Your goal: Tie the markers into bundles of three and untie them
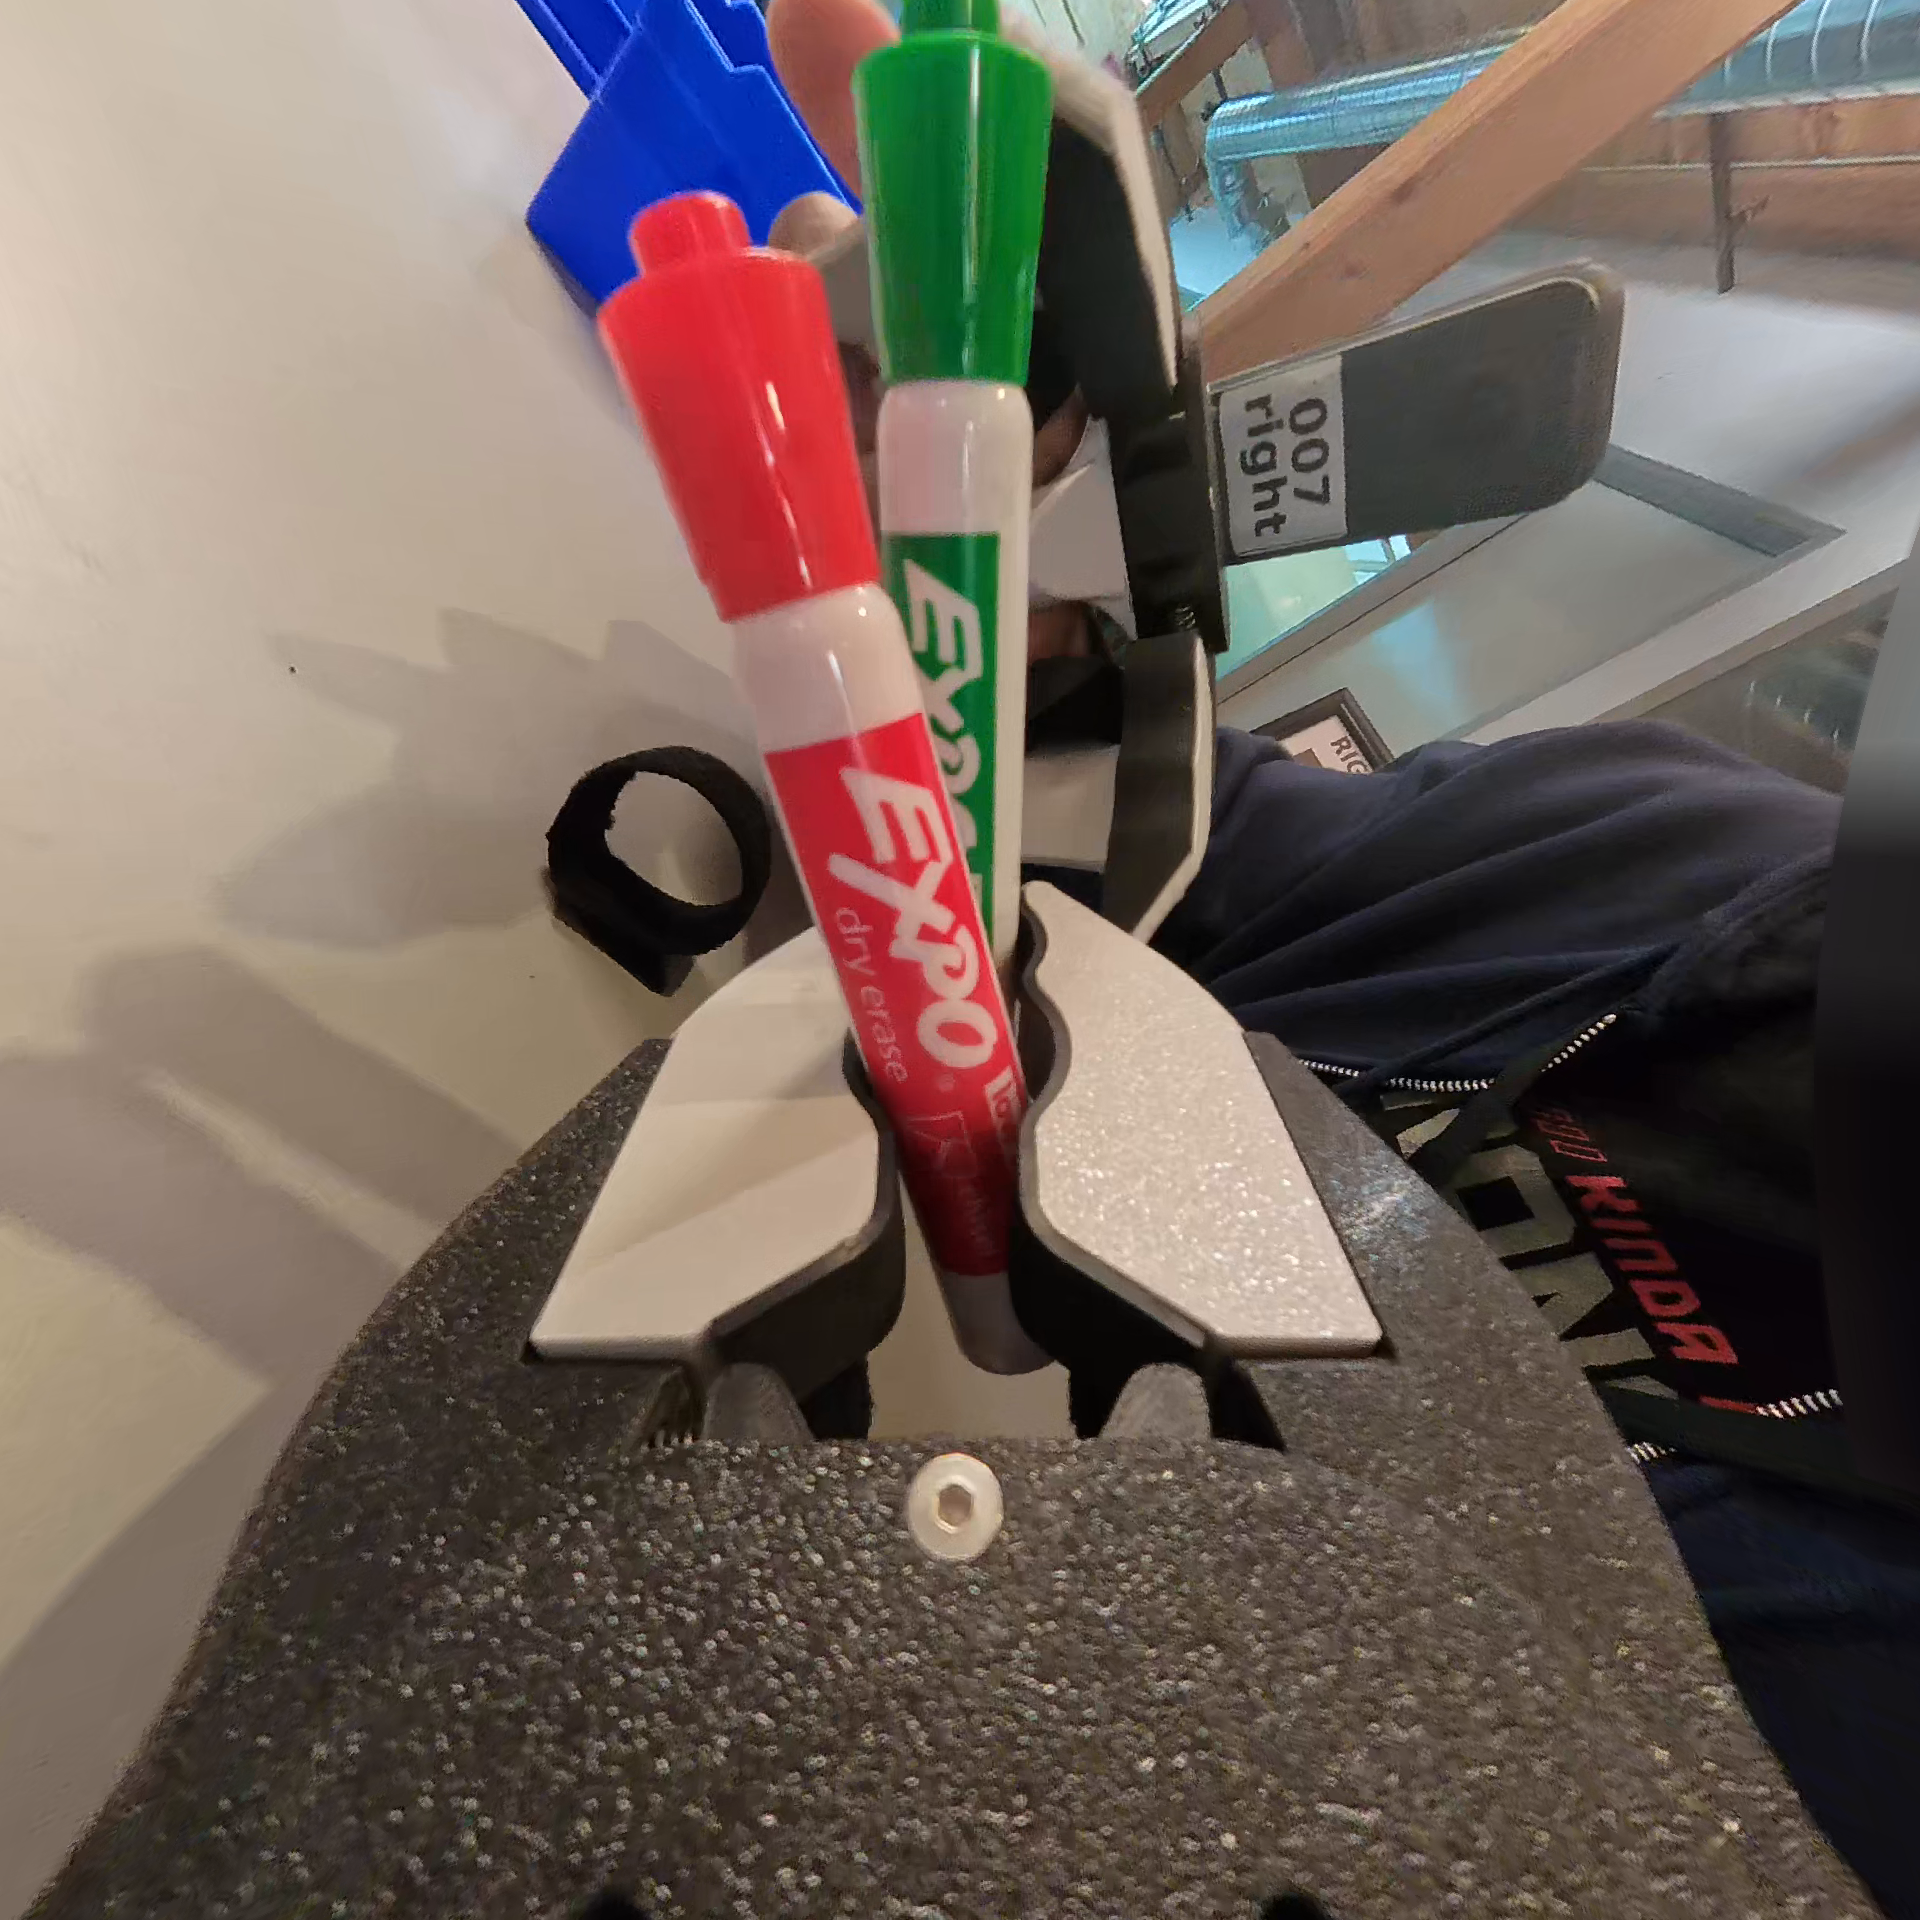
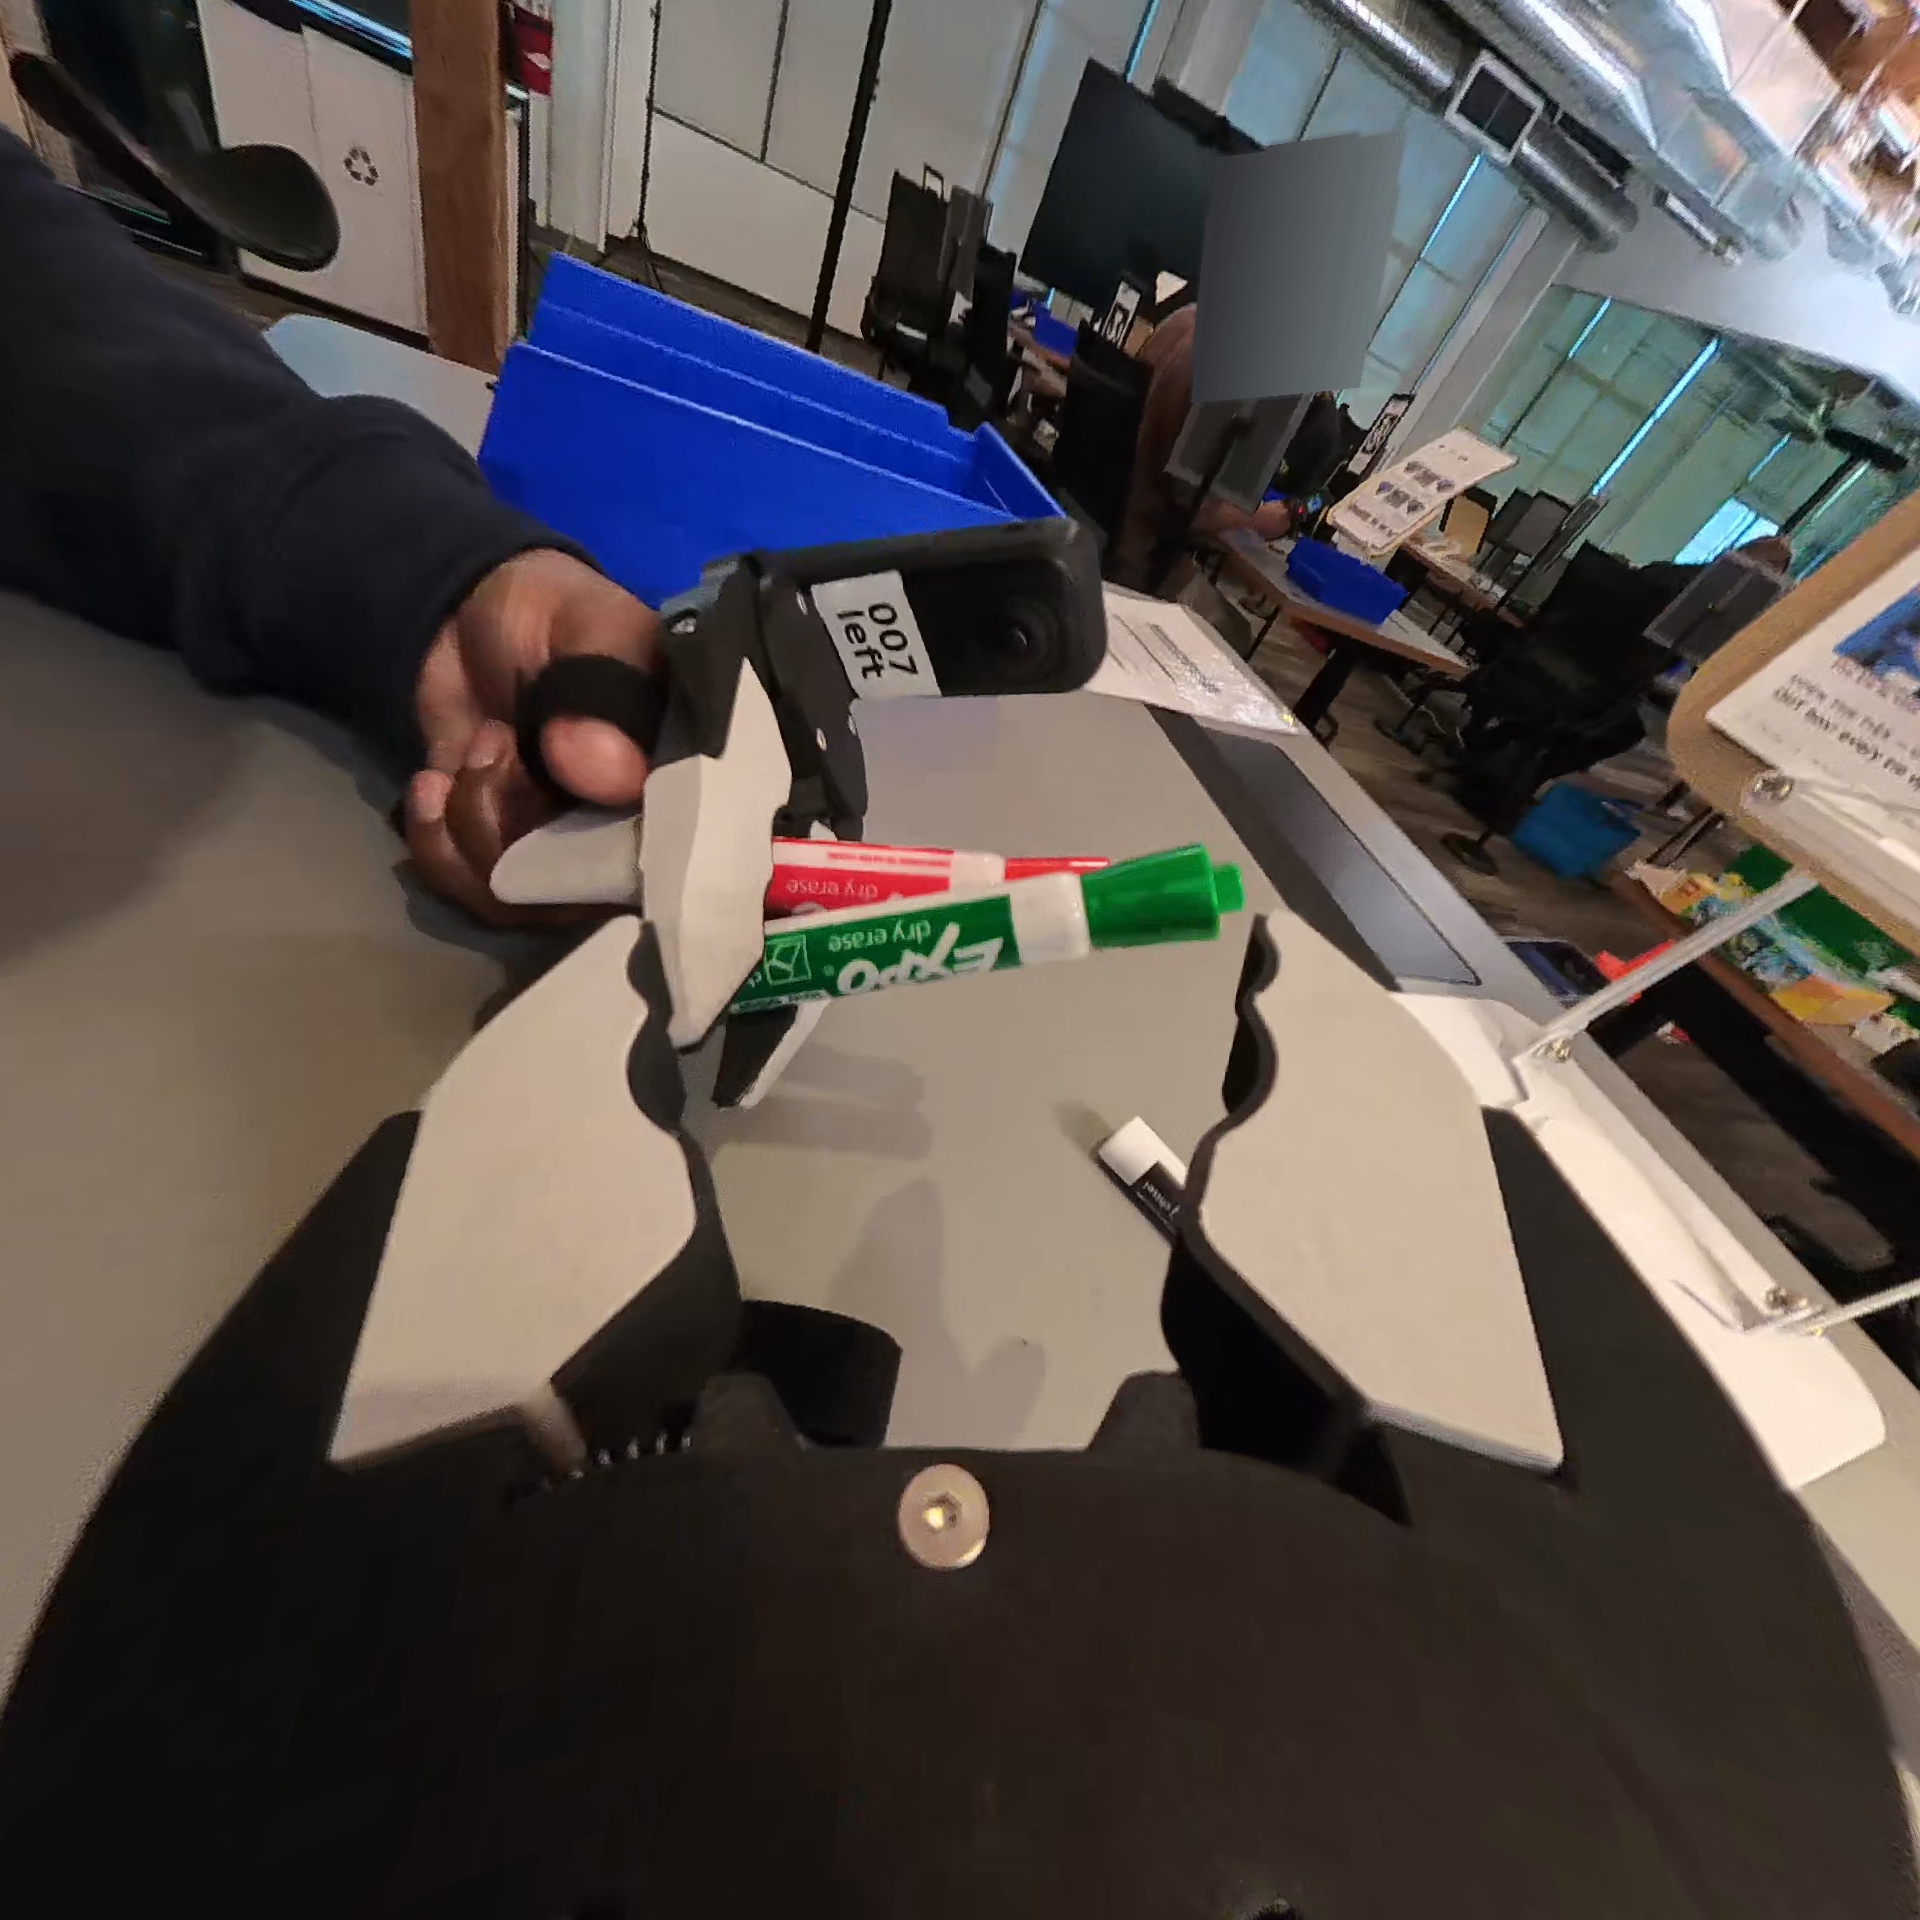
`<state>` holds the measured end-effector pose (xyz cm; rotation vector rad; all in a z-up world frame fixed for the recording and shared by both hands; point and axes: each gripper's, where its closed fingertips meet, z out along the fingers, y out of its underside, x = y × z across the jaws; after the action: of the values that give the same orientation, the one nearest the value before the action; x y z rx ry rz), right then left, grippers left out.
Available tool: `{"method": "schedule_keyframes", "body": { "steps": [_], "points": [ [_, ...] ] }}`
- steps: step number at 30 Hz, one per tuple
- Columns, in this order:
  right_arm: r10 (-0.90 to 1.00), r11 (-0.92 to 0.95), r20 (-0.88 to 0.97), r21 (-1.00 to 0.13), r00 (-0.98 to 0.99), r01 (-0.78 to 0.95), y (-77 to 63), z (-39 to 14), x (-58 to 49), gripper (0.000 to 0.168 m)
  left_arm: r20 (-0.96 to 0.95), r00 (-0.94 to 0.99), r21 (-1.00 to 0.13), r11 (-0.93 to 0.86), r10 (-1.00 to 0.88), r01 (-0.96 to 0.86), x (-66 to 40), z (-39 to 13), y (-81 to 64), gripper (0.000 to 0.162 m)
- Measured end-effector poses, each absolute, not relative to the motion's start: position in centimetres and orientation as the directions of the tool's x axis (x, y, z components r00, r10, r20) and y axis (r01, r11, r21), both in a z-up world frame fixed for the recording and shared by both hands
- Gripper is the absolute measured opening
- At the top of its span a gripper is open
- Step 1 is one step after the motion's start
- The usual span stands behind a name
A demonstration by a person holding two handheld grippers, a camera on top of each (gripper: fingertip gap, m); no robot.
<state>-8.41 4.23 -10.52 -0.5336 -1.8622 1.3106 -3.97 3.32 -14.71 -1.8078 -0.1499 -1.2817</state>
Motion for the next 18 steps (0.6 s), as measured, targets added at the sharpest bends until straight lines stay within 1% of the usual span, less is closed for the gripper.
{"method": "schedule_keyframes", "body": {
  "steps": [3, 5, 7, 14, 18],
  "points": [
    [0.679, 0.420, 0.412, -0.897, -0.608, -0.139, 3.8, -10.4, -8.3, 0.117, 0.818, 0.441, -0.572, -0.610, -0.371, 0.548, -3.6, -14.7, 3.3, 0.019],
    [0.638, 0.484, 0.460, -0.863, -0.618, -0.143, 3.6, -11.4, -8.2, 0.127, 0.820, 0.438, -0.568, -0.616, -0.368, 0.546, -3.4, -14.8, 3.3, 0.019],
    [0.605, 0.521, 0.487, -0.840, -0.630, -0.149, 3.3, -12.3, -8.1, 0.132, 0.822, 0.434, -0.566, -0.619, -0.369, 0.544, -3.2, -14.8, 3.3, 0.019],
    [0.625, 0.542, 0.518, -0.826, -0.584, -0.154, 3.3, -12.4, -8.9, 0.139, 0.827, 0.428, -0.556, -0.642, -0.364, 0.529, -2.7, -15.1, 3.2, 0.019],
    [0.618, 0.579, 0.537, -0.805, -0.574, -0.130, 2.9, -13.4, -9.2, 0.139, 0.823, 0.436, -0.558, -0.656, -0.363, 0.508, -2.3, -15.3, 3.1, 0.019]
  ]
}}
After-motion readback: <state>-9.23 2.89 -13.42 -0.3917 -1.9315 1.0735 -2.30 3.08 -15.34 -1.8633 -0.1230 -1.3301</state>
